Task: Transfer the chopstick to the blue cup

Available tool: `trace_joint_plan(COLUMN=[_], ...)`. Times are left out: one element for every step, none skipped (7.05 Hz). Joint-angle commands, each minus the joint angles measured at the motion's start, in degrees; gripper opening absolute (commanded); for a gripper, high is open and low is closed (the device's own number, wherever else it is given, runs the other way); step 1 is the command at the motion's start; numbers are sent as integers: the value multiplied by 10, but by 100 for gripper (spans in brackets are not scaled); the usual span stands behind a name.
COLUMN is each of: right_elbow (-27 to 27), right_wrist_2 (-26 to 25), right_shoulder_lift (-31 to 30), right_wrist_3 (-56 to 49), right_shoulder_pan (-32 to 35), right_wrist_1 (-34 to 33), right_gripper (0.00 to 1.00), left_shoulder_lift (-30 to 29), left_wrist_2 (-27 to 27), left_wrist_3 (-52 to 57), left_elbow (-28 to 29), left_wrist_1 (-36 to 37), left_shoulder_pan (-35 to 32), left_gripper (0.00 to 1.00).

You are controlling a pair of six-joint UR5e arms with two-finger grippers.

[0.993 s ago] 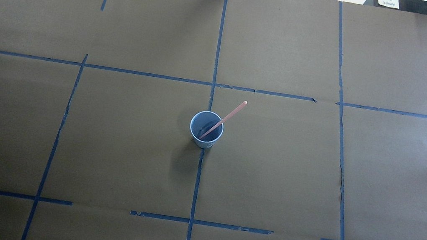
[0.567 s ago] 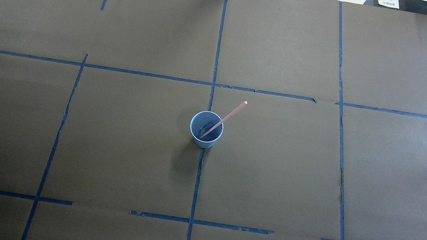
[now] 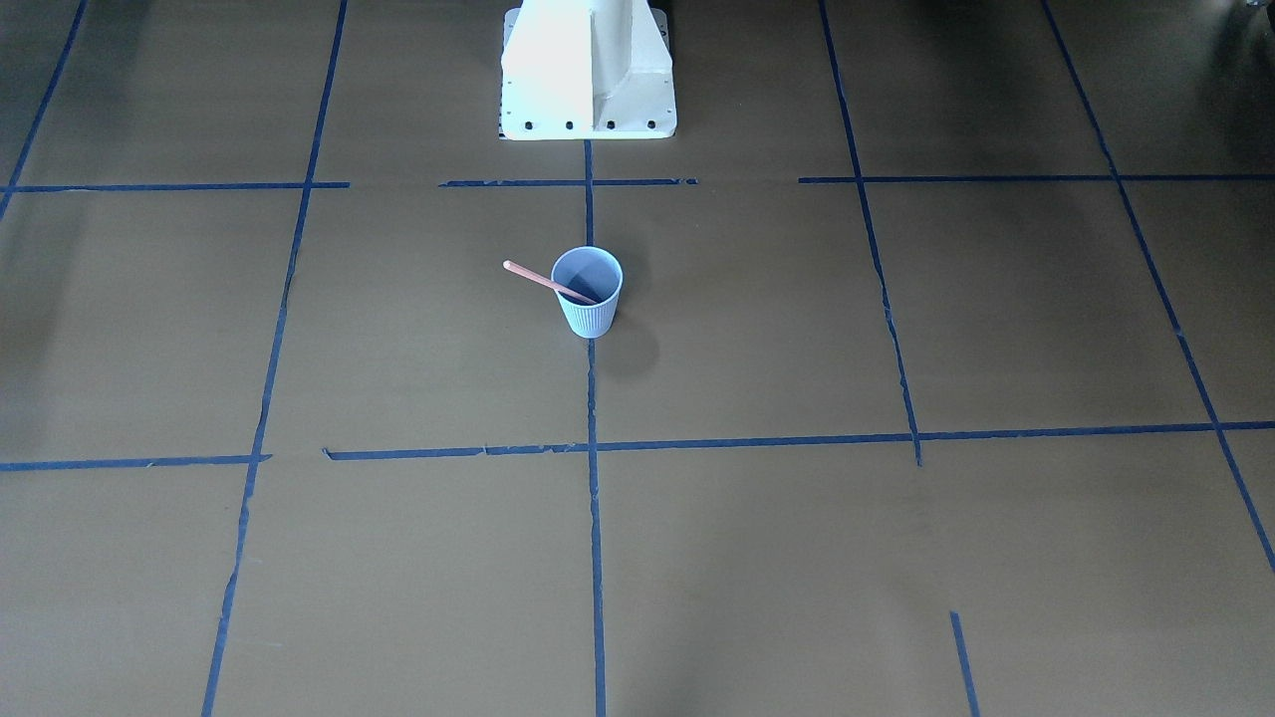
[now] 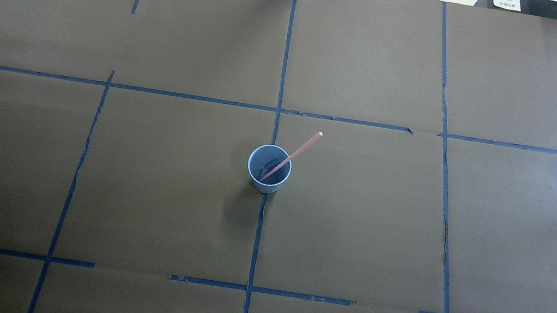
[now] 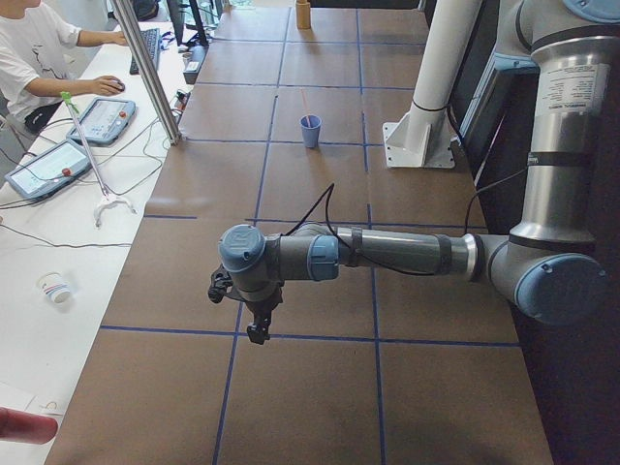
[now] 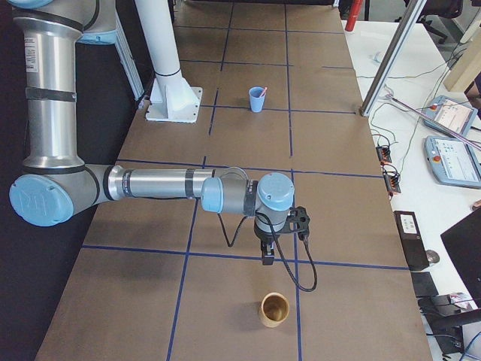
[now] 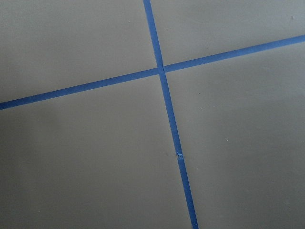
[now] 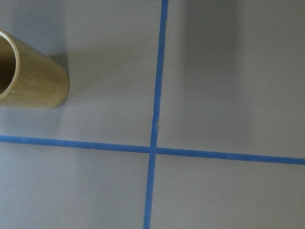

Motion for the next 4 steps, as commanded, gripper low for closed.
trace_joint_plan(right_elbow=[0, 0, 4, 5], right_wrist_2=[1, 2, 2, 2], right_shoulder_lift=[0, 0, 1, 0], right_wrist_3=[5, 5, 6, 12], right_shoulder_pan=[0, 0, 0, 0], right_wrist_1=[-2, -15, -22, -22], right_gripper=[100, 100, 100, 100], left_shoulder_lift=[1, 1, 1, 1], left_wrist_2=[0, 0, -1, -1], left_wrist_3=[-1, -4, -4, -4], left_elbow=[4, 3, 1, 3], left_wrist_1=[-1, -1, 0, 0], left_shoulder_pan=[0, 0, 0, 0], left_gripper=[100, 100, 100, 100])
